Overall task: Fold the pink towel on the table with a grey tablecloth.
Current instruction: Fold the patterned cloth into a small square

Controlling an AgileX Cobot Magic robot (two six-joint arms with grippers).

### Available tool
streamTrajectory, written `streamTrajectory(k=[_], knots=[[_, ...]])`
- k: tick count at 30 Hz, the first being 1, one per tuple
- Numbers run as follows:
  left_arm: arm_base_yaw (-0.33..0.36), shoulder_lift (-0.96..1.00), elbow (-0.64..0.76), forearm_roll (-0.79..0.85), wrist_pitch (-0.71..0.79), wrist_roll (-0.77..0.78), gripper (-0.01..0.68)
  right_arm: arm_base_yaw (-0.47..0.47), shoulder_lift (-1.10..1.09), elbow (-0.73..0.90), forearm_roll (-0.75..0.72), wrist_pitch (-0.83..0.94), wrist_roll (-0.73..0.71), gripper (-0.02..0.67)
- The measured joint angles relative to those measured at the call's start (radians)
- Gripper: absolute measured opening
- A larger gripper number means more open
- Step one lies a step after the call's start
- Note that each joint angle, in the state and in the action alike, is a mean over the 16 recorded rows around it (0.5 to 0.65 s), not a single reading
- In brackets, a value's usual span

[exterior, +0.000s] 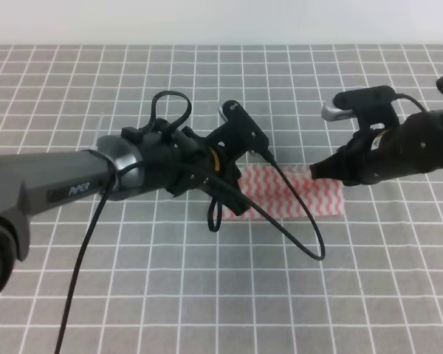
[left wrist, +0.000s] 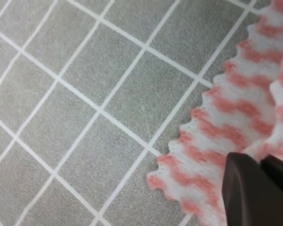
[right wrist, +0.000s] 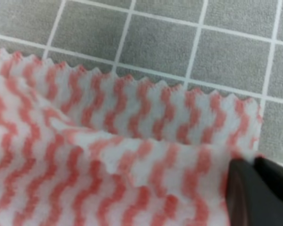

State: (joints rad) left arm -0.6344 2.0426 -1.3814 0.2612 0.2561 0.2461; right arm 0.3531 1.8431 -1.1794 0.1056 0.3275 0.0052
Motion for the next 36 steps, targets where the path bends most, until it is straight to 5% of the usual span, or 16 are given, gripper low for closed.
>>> streamTrajectory(k=[13,27,36], knots=[[0.008,0.007,0.0,0.0,-0.016,0.0,-0.001,-0.006,0.019,0.0,-0.001,-0.026,-0.005,-0.01],[0.018,0.022,0.0,0.0,-0.03,0.0,0.004,-0.01,0.02,0.001,-0.002,-0.053,-0.005,0.166],[0.036,0.023,0.0,0.001,-0.05,-0.001,0.133,-0.019,0.019,0.001,0.003,-0.048,-0.005,0.186]])
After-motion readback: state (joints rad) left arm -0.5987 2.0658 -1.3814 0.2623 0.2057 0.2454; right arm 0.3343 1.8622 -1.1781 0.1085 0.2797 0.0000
